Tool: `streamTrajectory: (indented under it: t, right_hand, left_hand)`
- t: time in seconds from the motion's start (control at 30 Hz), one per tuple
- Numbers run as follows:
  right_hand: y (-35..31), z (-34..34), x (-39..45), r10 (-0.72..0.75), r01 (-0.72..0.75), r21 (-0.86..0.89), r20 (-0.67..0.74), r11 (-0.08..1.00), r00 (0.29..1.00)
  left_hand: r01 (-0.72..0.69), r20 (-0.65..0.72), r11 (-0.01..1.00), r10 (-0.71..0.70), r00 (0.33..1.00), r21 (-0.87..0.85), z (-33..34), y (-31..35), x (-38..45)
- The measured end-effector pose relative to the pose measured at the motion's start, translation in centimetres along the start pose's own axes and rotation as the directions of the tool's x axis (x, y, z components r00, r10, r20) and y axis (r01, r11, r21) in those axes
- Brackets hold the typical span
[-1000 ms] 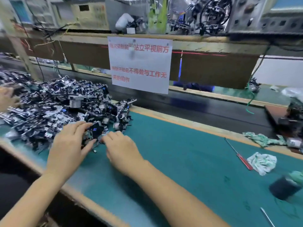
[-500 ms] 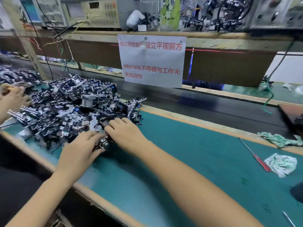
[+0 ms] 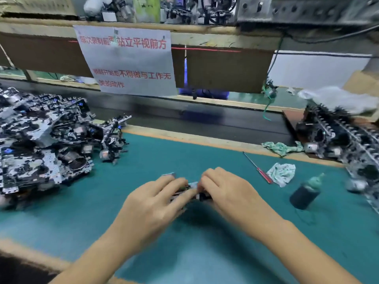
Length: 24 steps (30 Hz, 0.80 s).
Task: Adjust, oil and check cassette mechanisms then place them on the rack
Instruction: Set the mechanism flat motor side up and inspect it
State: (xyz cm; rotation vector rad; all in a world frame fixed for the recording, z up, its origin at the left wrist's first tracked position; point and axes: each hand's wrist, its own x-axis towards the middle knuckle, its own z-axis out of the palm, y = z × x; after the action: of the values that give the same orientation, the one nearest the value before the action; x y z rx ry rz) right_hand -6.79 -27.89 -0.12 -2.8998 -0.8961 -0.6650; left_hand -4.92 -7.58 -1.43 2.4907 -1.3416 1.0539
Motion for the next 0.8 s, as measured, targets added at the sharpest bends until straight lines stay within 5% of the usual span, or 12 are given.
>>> streamTrajectory:
  t: [0.1,0.27,0.47,0.63,0.8]
  right_hand:
    - [1.7,-0.3,-5.0,-0.007,-0.018,-0.198,-0.121,0.980,0.993]
    - [3.0,-0.3,-12.1,0.052,-0.088,-0.292,-0.130,0.952,0.990]
    - [2.7,0.3,-15.7,0.233,-0.277,-0.196,-0.218,0.941,0.948]
    - [2.4,0.0,-18.0,0.639,-0.644,-0.031,-0.091,0.765,0.764]
    - [4.0,-0.8,-18.3,0.854,-0.854,0.037,0.011,0.519,0.520]
  left_hand:
    - [-0.077,0.025,0.994,0.079,0.997,-0.079,2.9,2.1,2.3]
    - [0.180,0.521,0.913,0.041,0.852,-0.367,6.9,5.4,5.3]
    - [0.187,0.494,0.766,0.190,0.848,-0.616,9.6,5.7,4.9]
    - [0.322,0.526,0.642,0.149,0.837,-0.695,9.1,5.7,4.2]
    - [0.302,0.522,0.670,0.151,0.839,-0.679,8.9,6.0,4.5]
